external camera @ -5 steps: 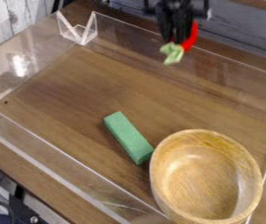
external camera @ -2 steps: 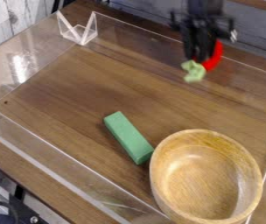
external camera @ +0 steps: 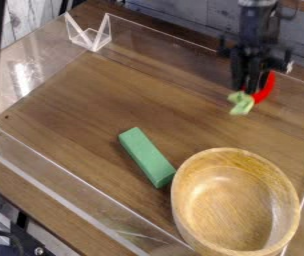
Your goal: Move the red object to the right side of the table
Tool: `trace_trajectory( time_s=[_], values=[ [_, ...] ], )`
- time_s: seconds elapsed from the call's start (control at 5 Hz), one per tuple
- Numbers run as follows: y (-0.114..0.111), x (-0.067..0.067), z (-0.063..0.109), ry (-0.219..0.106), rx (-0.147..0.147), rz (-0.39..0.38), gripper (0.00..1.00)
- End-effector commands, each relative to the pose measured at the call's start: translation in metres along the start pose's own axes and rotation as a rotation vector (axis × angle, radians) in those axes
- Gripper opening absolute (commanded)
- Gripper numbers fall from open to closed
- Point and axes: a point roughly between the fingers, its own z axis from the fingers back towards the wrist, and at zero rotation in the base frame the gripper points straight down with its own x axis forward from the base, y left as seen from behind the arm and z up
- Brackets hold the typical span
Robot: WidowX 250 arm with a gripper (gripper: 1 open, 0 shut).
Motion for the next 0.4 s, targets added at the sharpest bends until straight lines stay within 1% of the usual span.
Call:
trace_trajectory(
  time_s=[0.0, 0.2],
  values=[
    [-0.005, -0.006, 0.038, -0.113, -0.004, 0.064, 0.00],
    [0.001, -0.019, 0.039, -0.119, -0.015, 0.111, 0.00]
  ],
)
